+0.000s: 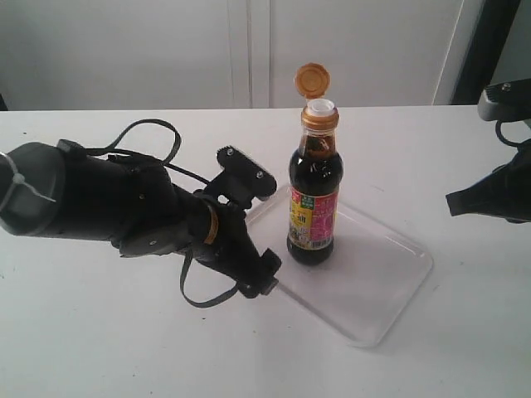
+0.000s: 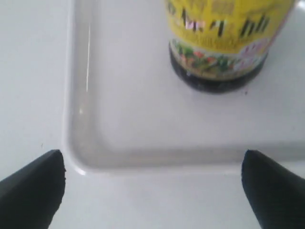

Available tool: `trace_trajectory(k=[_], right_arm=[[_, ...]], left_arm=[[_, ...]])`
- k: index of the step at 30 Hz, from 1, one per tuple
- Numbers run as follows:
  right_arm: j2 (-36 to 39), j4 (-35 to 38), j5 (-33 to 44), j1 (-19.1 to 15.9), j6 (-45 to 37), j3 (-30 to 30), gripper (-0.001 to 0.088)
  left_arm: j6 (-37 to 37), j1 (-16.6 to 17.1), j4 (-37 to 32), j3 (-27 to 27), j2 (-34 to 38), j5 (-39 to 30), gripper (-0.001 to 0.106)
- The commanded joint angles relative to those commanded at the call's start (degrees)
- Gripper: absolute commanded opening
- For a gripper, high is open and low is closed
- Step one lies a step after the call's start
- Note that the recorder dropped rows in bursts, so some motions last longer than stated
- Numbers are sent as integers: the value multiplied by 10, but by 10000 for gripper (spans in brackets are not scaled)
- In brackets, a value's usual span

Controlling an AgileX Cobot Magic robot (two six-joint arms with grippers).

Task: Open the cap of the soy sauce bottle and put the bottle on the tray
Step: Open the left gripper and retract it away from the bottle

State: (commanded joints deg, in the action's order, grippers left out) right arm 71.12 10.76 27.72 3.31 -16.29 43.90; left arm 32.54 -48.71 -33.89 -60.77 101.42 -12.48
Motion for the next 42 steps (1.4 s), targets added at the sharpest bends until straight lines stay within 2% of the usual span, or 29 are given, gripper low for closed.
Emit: trace_trajectory(k=[4,7,10,11,13,14,17,22,25,29,33,38,42], right_arm=[[0,11,0,0,0,0,0],[0,28,0,0,0,0,0],[0,29,-2,1,0,0,0],[0,29,-2,1,0,0,0],[0,29,1,1,0,0,0],[0,29,8,1,0,0,0],[0,27,25,1,-4,0,0],[4,22,90,1,-4,4,0],[15,8,142,1,-4,12,0],[29,-18,212,0,0,23,0],[31,-80,271,0,46,29,0],[31,-145,310,0,103,30,0],[2,-156,292,0,112,26,0]], left_arm=[[-27,-7,7,0,-20,-95,1042],[-70,-7,36,0,-41,-160,933],[-111,-7,55,0,-60,-220,705],[-134,-7,59,0,-68,-246,575],[-161,-7,60,0,-79,-281,395],[-175,-7,60,0,-88,-306,260],[-215,-7,60,0,-102,-361,2],[-284,-4,62,0,-108,-463,0],[-297,16,80,0,-108,-498,0],[-380,86,182,0,-108,-541,0],[-383,173,247,0,-118,-560,0],[-346,260,238,0,-158,-559,0],[-320,310,243,13,-227,-503,0]])
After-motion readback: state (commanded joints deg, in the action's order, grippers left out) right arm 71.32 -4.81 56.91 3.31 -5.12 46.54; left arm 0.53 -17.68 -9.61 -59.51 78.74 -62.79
